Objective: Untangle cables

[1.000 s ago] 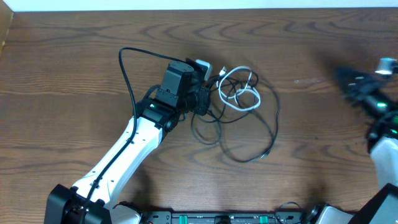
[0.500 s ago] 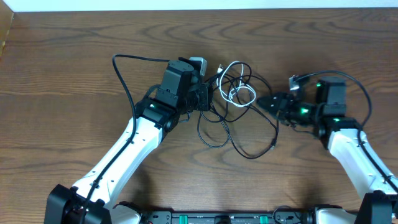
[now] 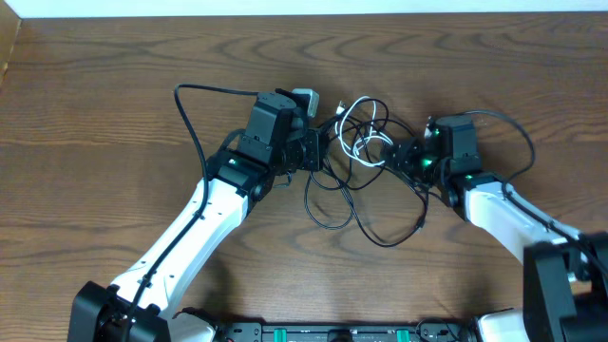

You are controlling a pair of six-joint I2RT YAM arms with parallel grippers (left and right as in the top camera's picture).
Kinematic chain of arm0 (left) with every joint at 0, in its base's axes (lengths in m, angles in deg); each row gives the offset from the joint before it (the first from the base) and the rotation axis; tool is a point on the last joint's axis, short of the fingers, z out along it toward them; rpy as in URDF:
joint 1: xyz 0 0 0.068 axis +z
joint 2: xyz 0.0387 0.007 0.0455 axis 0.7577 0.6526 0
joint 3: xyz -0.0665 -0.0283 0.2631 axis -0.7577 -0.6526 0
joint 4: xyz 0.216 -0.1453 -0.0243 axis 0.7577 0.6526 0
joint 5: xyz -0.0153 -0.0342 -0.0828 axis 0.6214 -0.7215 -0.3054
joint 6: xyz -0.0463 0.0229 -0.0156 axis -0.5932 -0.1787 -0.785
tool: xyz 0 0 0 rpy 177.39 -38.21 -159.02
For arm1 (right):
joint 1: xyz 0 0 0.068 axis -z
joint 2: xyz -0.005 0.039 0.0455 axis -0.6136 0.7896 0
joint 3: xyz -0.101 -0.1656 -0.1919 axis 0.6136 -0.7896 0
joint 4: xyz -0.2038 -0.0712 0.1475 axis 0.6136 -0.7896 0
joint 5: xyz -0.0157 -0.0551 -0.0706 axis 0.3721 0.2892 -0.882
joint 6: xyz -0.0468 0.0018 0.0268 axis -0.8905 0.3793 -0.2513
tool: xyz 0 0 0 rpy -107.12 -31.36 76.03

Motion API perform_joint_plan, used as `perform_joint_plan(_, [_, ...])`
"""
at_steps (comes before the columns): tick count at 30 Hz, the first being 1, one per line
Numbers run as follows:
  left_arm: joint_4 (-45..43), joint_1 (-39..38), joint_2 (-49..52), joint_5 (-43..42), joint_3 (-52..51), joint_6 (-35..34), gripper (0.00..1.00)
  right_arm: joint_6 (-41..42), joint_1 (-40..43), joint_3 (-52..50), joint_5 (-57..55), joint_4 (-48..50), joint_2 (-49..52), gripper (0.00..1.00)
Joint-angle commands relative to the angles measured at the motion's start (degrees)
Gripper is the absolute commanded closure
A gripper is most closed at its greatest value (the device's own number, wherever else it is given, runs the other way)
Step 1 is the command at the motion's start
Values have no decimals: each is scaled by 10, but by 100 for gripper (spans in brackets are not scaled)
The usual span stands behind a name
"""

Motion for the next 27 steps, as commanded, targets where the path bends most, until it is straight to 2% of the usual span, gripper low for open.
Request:
perform_joint_plan(1, [-3, 1, 2, -10, 5, -7, 93, 27, 0, 0, -1, 6, 17, 99])
perform_joint_plan(3, [-3, 1, 2, -10, 5, -1, 93, 26, 6, 0, 0, 4, 6, 99])
perform_joint_plan(6, [14, 1, 2, 11, 5, 43, 92, -25, 44, 0, -3, -8, -61, 99])
perform_joint_plan(12, [113, 1, 2, 196, 5, 59, 93, -95, 204, 1, -127, -134, -262, 99])
perform_joint_plan(16, [135, 1, 2, 238, 5, 59, 93, -131, 332, 1, -140, -169, -353, 99])
perform_joint_plan(22, [139, 1, 2, 298, 5, 59, 93, -144, 450, 1, -166, -173, -359, 99])
perform_joint_plan(27, [171, 1, 2, 515, 5, 59, 93, -160, 499, 1, -214, -163, -352, 99])
